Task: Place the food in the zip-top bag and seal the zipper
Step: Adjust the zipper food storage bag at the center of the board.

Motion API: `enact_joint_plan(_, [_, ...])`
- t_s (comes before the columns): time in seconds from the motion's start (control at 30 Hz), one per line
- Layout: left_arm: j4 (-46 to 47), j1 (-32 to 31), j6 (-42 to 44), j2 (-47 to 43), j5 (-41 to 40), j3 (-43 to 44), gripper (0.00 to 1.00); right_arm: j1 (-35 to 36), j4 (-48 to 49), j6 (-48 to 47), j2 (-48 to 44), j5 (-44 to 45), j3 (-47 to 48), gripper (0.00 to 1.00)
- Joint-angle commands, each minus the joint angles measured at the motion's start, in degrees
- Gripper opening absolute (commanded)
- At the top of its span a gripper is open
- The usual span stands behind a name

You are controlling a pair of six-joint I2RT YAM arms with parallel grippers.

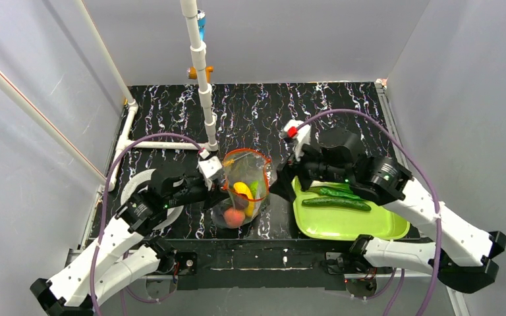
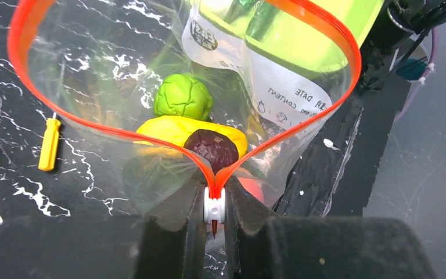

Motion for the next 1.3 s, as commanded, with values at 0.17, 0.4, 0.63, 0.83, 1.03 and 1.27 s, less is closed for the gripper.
enact_joint_plan(0.17, [-3.1, -0.1, 1.1, 0.1, 4.1, 3.0, 0.0, 15.7, 24.3, -34.1, 8.7, -8.7, 0.2, 0.98])
enact_joint_plan(0.4, [-1.6, -0.1, 0.4, -5.3, 1.9, 1.9, 0.0, 14.8, 27.6, -31.0, 13.1, 3.7, 3.6, 0.98])
enact_joint_plan(0.63, [-0.4, -0.1, 0.1, -5.3, 3.4, 1.6, 0.0, 12.3, 25.5, -29.5, 9.3, -13.0, -0.5, 0.98])
enact_joint_plan(0.83, [-1.5, -0.1, 0.3, -3.1, 3.6, 2.3, 0.0, 14.2, 22.1, -32.9, 12.9, -11.6, 1.6, 0.97])
enact_joint_plan(1.03, [-1.3, -0.1, 0.2, -3.5, 3.5, 2.0, 0.0, 14.2, 24.3, -32.8, 13.5, -11.9, -0.4, 0.66])
enact_joint_plan(1.27, [-1.0, -0.1, 0.3, -3.9, 4.3, 2.0, 0.0, 14.2, 27.1, -28.8, 13.8, -12.5, -3.4, 0.57])
